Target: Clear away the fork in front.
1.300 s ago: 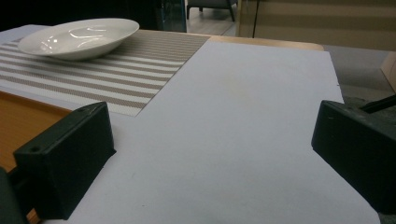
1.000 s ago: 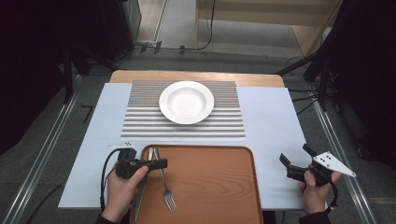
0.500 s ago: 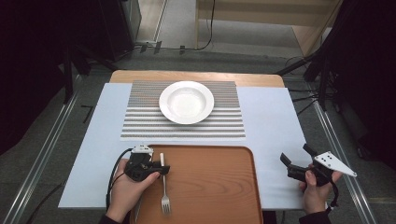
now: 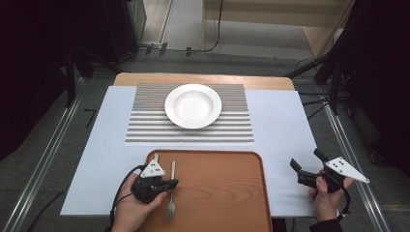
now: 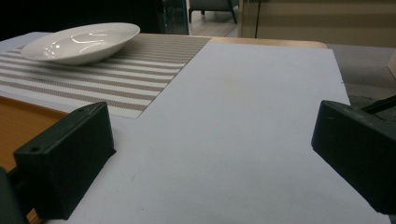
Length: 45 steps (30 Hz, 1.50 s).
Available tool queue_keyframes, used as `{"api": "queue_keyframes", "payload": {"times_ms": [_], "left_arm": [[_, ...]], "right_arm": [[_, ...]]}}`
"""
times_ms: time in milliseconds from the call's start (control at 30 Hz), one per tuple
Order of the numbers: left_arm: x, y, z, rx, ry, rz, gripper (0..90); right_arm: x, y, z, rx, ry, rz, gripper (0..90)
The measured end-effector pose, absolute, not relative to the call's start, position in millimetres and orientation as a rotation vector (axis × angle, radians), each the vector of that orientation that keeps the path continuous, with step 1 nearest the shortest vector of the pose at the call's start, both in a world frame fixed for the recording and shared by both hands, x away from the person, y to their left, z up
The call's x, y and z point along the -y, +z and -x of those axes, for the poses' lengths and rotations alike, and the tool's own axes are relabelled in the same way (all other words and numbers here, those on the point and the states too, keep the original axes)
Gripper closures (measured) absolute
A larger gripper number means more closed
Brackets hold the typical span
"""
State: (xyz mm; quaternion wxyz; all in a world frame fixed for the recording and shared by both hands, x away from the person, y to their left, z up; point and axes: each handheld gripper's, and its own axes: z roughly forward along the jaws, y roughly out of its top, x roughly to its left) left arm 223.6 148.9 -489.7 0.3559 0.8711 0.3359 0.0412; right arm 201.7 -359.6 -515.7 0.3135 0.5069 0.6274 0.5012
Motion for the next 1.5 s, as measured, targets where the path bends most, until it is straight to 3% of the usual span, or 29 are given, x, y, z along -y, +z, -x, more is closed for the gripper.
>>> {"api": "queue_keyframes", "payload": {"times_ms": [1267, 1500], "left_arm": [[-166.5, -490.5, -261.3, -0.995, 0.189, -2.142, 88.9], [-175.7, -474.0, -269.7, -0.967, 0.222, -2.030, 59.6]], "right_arm": [[358.1, -516.0, -202.4, -1.656, 1.310, -1.331, 0.0], [357.4, -515.9, -202.1, -1.659, 1.305, -1.326, 0.0]]}}
